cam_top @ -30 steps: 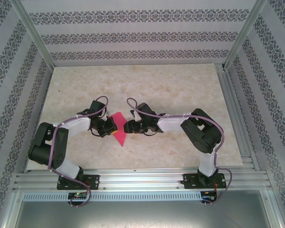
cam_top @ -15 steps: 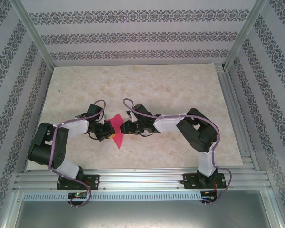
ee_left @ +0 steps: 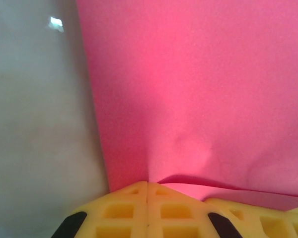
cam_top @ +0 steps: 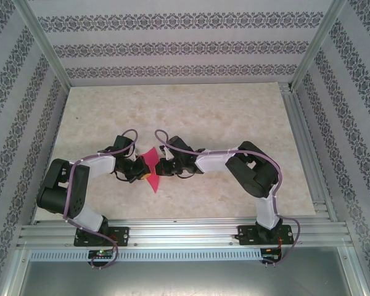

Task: Fold a paper plane with a square sheet of paper (pick it up from the middle)
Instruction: Fold the wing for the fifth time at the center of the table.

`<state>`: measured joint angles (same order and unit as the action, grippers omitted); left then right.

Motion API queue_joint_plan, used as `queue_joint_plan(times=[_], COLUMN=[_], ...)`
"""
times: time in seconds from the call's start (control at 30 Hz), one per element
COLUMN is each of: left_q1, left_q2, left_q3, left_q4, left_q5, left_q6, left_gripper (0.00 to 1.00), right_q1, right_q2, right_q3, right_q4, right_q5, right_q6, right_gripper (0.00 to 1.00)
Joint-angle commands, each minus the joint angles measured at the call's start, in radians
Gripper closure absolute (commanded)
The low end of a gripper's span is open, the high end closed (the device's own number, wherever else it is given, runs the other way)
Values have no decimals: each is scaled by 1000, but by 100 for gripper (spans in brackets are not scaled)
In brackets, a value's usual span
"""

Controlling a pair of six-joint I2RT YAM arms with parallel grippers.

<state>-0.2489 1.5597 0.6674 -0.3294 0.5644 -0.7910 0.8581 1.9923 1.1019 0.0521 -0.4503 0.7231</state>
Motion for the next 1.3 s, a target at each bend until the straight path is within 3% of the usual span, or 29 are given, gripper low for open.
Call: queue_joint_plan(times=[0.0, 0.13, 0.3, 0.6, 1.03, 1.1, 1.27], left_q1=[14, 14, 13, 13, 13, 13, 13], left_q2=[-16, -60, -115, -97, 31, 57, 116], left_q3=[14, 54, 113, 119, 71, 75, 58], left_q4=[52, 65, 48, 87, 185, 169, 175], left_q5=[34, 67, 72, 95, 133, 108, 65], left_q6=[-15, -38, -55, -89, -93, -76, -72], left_gripper=[90, 74, 63, 64, 71, 74, 83], right_q1=[-16, -45, -71, -96, -65, -65, -42], right_q2=[-17, -50, -101, -109, -50, -48, -54], right_q3=[6, -21, -27, 57, 118, 122, 135], right_q4=[-6, -33, -120, -330, -376, -376, -398], right_q5=[5, 4, 14, 56, 71, 83, 128], right_q6=[-23, -51, -117, -269, -292, -284, -271], right_gripper=[96, 97, 97, 95, 92, 89, 70])
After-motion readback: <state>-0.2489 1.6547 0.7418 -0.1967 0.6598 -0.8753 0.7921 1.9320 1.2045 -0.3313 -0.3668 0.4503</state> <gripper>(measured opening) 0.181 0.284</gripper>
